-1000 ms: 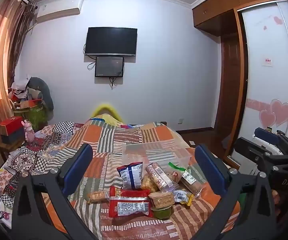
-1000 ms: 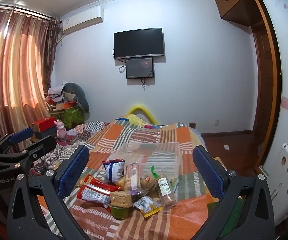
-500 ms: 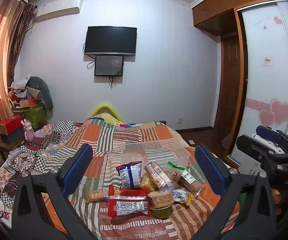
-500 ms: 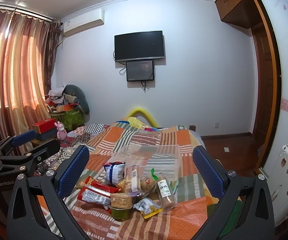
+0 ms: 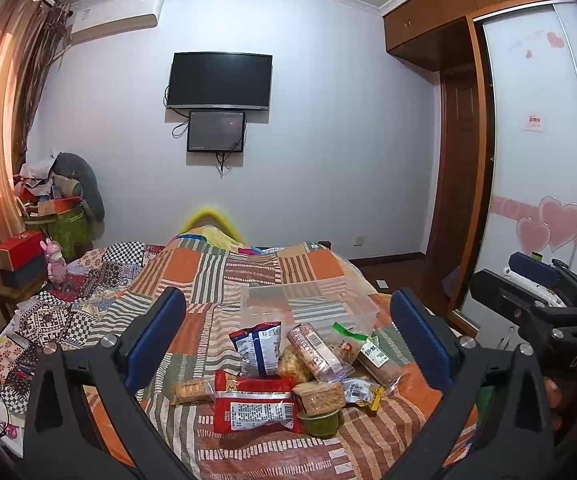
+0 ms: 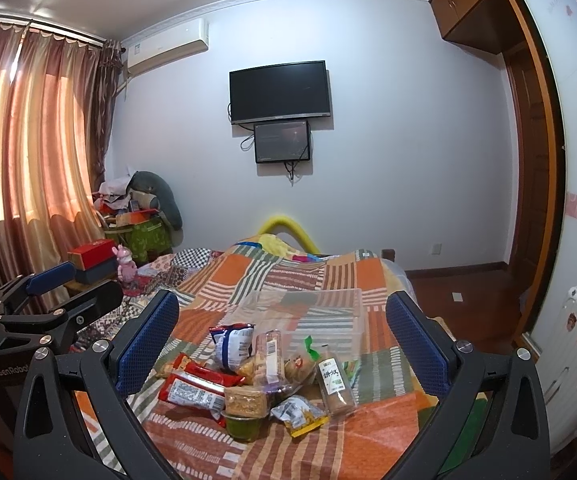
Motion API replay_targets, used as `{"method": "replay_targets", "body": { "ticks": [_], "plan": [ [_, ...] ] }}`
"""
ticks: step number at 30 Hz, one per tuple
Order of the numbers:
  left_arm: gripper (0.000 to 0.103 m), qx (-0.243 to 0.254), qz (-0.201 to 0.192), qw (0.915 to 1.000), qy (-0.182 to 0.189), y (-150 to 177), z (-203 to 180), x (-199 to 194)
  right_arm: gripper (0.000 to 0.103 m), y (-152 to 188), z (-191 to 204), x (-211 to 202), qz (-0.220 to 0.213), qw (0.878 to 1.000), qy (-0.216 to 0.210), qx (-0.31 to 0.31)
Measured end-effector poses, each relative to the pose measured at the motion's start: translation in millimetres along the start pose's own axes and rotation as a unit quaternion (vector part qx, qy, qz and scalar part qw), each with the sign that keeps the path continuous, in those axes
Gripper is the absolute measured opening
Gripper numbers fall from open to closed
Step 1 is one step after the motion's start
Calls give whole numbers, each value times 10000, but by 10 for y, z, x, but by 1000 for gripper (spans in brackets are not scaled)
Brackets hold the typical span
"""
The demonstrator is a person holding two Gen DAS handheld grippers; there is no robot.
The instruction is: Organize snacks
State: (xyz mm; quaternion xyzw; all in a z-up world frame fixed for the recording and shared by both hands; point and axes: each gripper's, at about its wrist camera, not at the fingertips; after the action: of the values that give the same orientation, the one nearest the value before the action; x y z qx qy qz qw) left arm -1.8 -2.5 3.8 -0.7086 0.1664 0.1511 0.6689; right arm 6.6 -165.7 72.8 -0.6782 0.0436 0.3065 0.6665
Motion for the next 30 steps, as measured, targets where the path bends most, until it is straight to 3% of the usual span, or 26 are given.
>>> {"method": "replay_targets", "body": {
  "ticks": [30],
  "plan": [
    [103, -66, 38, 10000, 10, 13, 66, 69, 103, 2, -11, 24, 24, 10000, -61, 33]
  ]
}}
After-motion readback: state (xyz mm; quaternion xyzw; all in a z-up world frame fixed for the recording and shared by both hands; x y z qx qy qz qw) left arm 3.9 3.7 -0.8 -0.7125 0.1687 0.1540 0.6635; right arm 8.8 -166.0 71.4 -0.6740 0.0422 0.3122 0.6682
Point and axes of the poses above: each gripper's, at about its wrist camera, not at the fingertips, and x roughly the way its jaws point, z to its left, y to its underside, and after that the axes turned 12 degrees about z, right-handed
